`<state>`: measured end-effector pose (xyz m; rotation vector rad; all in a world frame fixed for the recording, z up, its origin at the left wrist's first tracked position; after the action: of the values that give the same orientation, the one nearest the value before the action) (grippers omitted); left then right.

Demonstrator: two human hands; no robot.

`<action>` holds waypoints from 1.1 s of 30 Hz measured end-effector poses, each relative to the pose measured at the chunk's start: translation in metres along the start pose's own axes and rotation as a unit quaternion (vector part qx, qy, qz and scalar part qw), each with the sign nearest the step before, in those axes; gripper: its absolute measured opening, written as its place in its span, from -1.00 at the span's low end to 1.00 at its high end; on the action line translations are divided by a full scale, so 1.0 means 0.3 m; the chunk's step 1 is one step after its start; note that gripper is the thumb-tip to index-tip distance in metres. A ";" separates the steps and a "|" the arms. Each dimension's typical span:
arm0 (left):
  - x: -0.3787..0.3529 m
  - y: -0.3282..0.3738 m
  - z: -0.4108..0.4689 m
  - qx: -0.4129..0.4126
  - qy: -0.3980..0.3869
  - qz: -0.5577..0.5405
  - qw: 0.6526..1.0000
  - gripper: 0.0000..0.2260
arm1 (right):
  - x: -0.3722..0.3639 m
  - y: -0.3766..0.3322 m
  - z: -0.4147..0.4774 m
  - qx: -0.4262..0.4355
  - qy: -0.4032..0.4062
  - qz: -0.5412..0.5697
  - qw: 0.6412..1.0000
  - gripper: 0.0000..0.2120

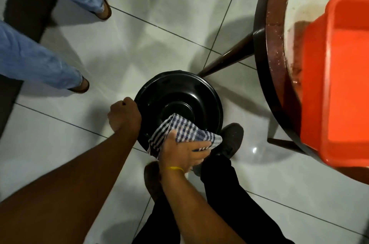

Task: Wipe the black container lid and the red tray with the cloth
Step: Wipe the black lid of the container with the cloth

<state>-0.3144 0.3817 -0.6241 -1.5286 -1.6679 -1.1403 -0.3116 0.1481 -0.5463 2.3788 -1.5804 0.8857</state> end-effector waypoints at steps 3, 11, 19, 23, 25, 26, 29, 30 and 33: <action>0.004 0.037 -0.013 -0.091 -0.003 -0.002 0.996 -0.58 | 0.128 -0.009 -0.065 0.236 -0.008 -0.230 0.944 0.06; 0.009 0.061 0.018 -0.166 -0.113 0.052 0.978 -0.38 | 0.044 -0.011 -0.095 0.703 -0.330 -0.626 0.067 -0.32; -0.016 0.040 0.048 -0.170 -0.159 0.001 0.973 -0.42 | -0.067 -0.132 0.104 0.751 -0.339 -0.529 -0.203 -0.36; -0.040 0.036 0.057 -0.137 -0.162 -0.015 0.977 -0.49 | -0.091 -0.101 0.101 0.764 -0.355 -0.526 -0.116 -0.36; -0.041 0.032 0.068 -0.113 -0.165 -0.013 0.980 -0.53 | -0.151 -0.111 0.066 0.769 -0.351 -0.533 -0.030 -0.40; -0.043 0.032 0.070 -0.111 -0.170 -0.004 0.979 -0.56 | -0.190 -0.131 0.040 0.775 -0.343 -0.530 0.027 -0.41; -0.039 0.038 0.074 -0.114 -0.173 0.009 0.978 -0.60 | -0.289 -0.193 -0.003 0.794 -0.287 -0.515 0.150 -0.41; -0.031 0.039 0.075 -0.109 -0.176 -0.003 0.978 -0.59 | -0.302 -0.199 -0.007 0.799 -0.278 -0.507 0.164 -0.40; -0.020 0.045 0.079 -0.116 -0.186 -0.009 0.976 -0.58 | -0.302 -0.191 -0.001 0.806 -0.276 -0.492 0.178 -0.40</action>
<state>-0.2974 0.3994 -0.6374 -1.9758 -1.8404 -1.1424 -0.2857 0.2449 -0.5848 -1.2452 -1.1788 -0.5077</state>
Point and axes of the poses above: each hand's wrist, its own z-axis towards the middle knuckle, its own x-axis out of the back of the hand, y = z × x, the point moved 6 cm from there along z, towards the middle knuckle, and after that the axes turned 9 degrees about z, right-handed, at the moved point
